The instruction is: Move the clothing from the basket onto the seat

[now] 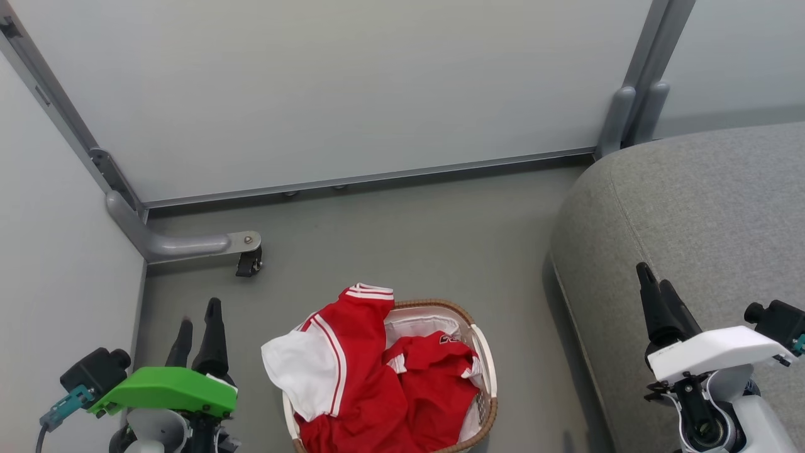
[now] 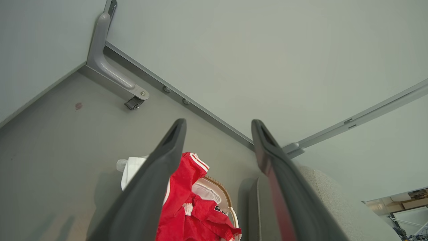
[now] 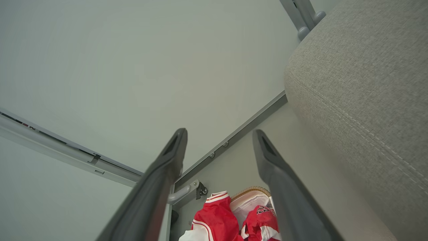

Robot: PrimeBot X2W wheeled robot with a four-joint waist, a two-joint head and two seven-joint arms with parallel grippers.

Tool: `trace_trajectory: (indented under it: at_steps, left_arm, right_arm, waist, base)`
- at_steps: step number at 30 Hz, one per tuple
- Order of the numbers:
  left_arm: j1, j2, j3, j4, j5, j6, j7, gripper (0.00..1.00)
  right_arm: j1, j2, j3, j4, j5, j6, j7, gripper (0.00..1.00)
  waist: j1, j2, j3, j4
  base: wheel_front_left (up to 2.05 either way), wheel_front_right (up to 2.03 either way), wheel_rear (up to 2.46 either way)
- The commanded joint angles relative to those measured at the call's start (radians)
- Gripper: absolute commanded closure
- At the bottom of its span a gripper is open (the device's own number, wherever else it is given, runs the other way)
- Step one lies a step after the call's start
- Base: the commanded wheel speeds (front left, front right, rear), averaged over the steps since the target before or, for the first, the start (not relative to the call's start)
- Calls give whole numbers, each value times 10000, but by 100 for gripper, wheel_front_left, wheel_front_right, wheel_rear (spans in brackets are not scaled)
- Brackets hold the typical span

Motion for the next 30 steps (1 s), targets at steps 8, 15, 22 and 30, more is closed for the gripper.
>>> trace_trajectory:
  at_steps: [8, 15, 22, 30]
  left_arm:
    - [-328, 250, -348, -16, 1395, 226, -359, 0]
    - [-378, 366, -610, 6, 2298, 337, -568, 0]
    - [-415, 448, -874, -19, 3135, 428, -776, 0]
    - [-477, 455, -976, -125, 3945, 522, -987, 0]
  right_arm:
    - [-328, -170, 194, -33, -1358, 3, -358, 0]
    - [-385, -225, 380, 63, -2223, 3, -567, 0]
    - [-457, -291, 553, 178, -3060, 3, -777, 0]
    - [-594, -291, 604, 137, -3991, 3, -993, 0]
  waist:
    - [0, -1, 10, -7]
    - [0, -1, 36, -12]
    - [0, -1, 70, -9]
    - [0, -1, 116, -7]
  base:
    - [0, 0, 0]
    - [0, 0, 0]
    - [0, 0, 0]
    - [0, 0, 0]
